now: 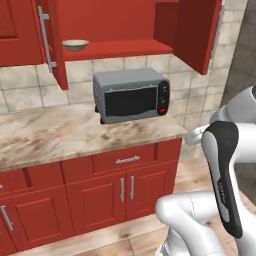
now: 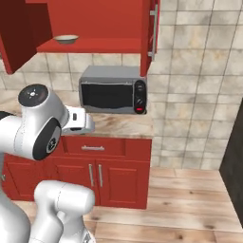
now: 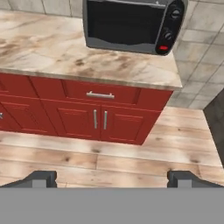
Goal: Take the smaller bowl and place it next to the appetizer plate on the dining counter , and place the larger bowl next to the plate with cooked food.
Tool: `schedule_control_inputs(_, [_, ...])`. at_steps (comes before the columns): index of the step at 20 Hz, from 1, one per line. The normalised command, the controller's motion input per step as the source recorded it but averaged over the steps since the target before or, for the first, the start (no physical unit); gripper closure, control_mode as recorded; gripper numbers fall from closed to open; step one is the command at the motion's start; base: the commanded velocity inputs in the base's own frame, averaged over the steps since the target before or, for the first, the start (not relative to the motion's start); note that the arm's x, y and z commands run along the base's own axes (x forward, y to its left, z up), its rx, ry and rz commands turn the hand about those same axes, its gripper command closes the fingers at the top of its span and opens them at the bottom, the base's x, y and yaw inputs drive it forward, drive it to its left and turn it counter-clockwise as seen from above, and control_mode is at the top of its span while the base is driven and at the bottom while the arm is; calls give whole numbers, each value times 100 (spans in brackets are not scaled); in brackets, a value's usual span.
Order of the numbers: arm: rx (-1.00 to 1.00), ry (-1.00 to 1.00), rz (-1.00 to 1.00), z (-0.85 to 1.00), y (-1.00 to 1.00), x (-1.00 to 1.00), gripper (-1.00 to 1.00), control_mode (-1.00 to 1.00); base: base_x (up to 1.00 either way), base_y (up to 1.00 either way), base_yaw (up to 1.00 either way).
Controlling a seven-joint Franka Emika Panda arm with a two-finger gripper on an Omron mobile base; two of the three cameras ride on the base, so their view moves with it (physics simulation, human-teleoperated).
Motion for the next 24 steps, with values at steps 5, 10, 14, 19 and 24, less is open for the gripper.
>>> schedule_control_inputs(5, [0,0,0,0,0,0,-100,100,75,62,0])
schedule_control_inputs(10, [0,0,0,0,0,0,-100,100,71,58,0])
schedule_control_inputs(14, [0,0,0,0,0,0,-100,100,42,-23,-1])
schedule_control_inputs(19, [0,0,0,0,0,0,-100,100,43,-28,0])
schedule_control_inputs(24, [0,0,0,0,0,0,-100,100,76,26,0])
